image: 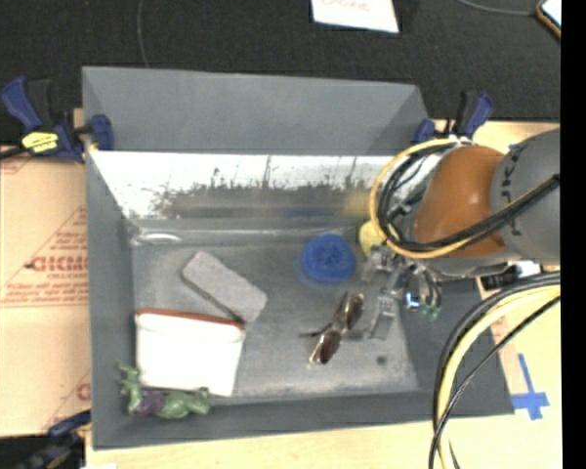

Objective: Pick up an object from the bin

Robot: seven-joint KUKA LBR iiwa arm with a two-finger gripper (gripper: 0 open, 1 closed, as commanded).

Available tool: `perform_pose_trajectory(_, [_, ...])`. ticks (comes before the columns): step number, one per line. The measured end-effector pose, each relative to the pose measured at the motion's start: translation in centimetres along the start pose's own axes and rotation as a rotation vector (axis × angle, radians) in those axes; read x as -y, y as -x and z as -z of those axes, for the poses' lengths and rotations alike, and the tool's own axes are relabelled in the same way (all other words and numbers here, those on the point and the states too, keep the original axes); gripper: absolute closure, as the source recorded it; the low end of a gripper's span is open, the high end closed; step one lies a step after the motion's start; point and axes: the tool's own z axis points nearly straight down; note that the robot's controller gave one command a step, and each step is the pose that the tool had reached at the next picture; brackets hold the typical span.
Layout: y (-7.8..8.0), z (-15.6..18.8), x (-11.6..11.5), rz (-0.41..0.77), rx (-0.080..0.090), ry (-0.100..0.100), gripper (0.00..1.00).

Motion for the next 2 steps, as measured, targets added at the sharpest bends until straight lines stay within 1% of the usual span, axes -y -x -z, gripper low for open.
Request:
perform_pose_trajectory(1, [-3.32, -1.81, -8.42, -0.091, -0.005, 0.006, 1.0])
perform_pose_trajectory(2, [-3.32, -1.81, -8.41, -0.09, -0.005, 0.006, 1.0])
